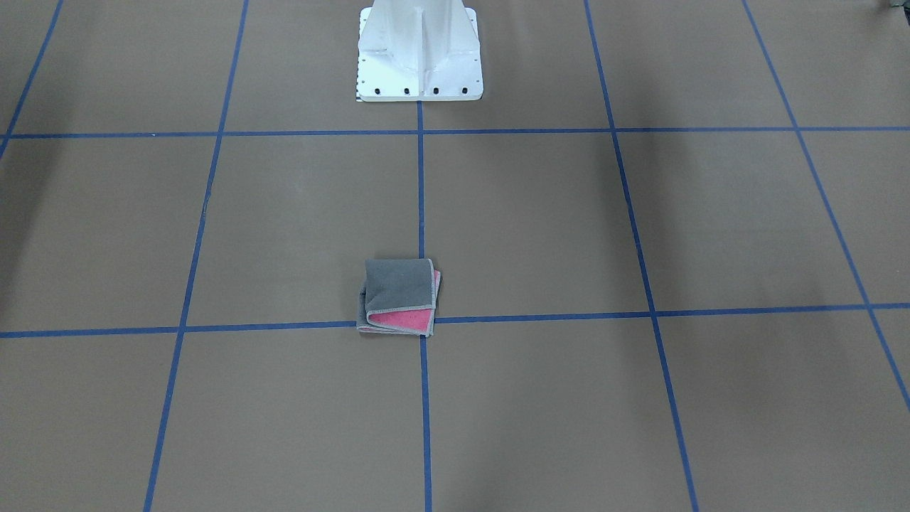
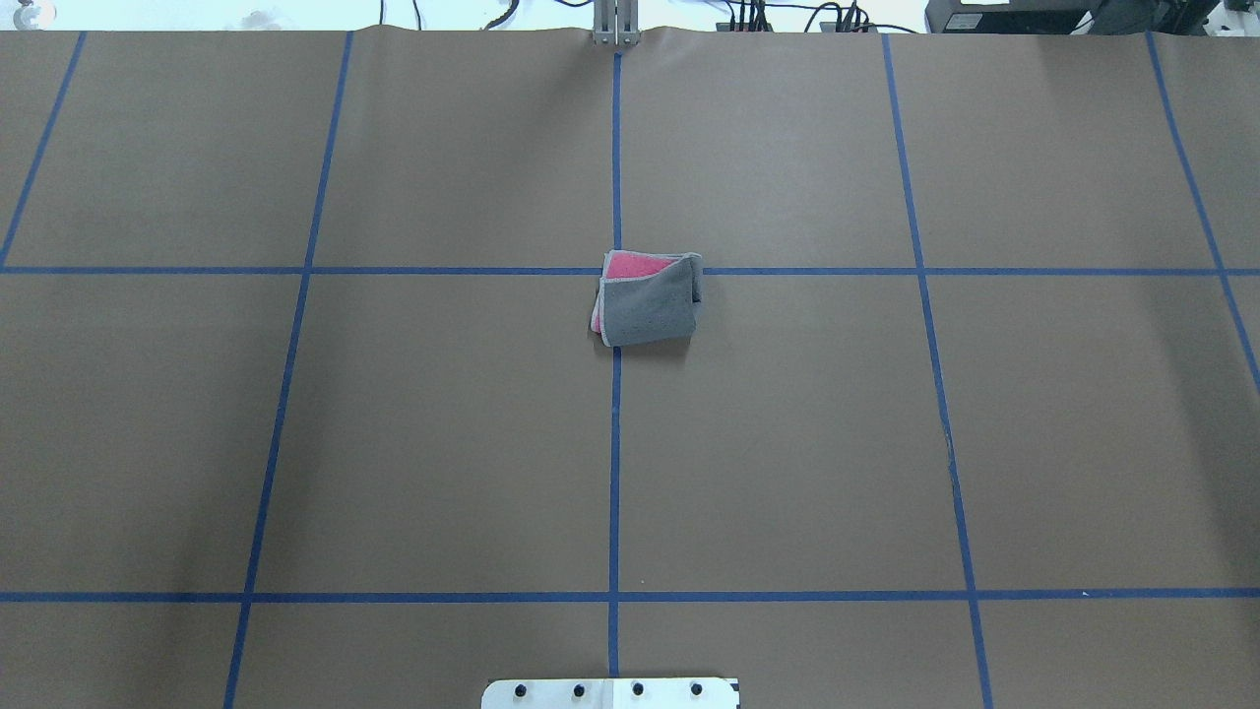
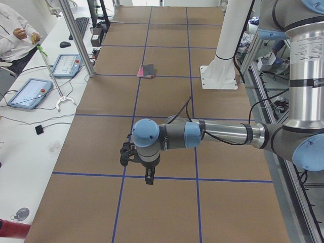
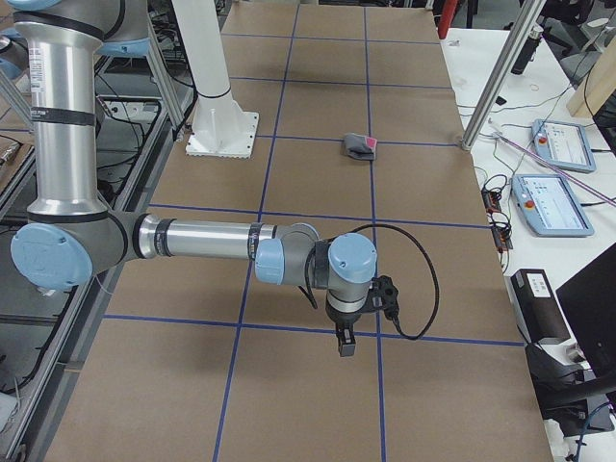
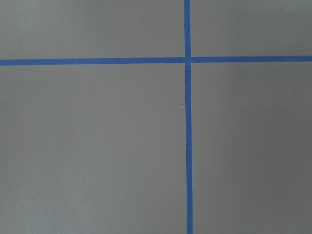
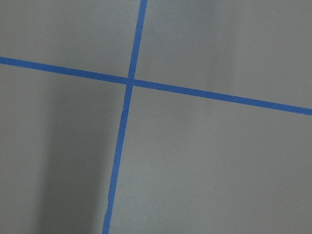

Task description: Fold towel twice with both arms

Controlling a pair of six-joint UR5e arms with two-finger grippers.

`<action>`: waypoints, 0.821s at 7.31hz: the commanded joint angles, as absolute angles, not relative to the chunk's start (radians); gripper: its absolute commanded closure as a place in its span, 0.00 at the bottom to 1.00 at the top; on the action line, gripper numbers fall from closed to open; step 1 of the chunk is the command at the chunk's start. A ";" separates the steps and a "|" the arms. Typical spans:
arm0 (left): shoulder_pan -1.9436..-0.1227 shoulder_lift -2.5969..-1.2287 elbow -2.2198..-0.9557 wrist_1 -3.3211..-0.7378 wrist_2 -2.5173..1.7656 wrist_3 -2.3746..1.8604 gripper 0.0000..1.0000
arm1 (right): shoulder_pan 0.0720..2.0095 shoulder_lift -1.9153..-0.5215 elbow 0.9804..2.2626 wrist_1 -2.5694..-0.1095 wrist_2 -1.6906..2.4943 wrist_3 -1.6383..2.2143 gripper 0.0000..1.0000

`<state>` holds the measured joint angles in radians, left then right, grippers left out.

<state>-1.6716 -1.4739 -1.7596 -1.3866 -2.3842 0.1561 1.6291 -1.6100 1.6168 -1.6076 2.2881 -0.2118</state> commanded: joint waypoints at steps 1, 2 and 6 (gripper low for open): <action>-1.672 -1.474 -1.763 -1.387 -2.384 0.156 0.00 | 1.629 -1.614 1.617 -1.608 2.287 -0.212 0.01; -1.672 -1.476 -1.763 -1.388 -2.385 0.156 0.00 | 1.629 -1.615 1.617 -1.608 2.287 -0.212 0.01; -1.672 -1.474 -1.766 -1.388 -2.396 0.163 0.00 | 1.629 -1.624 1.618 -1.608 2.287 -0.213 0.01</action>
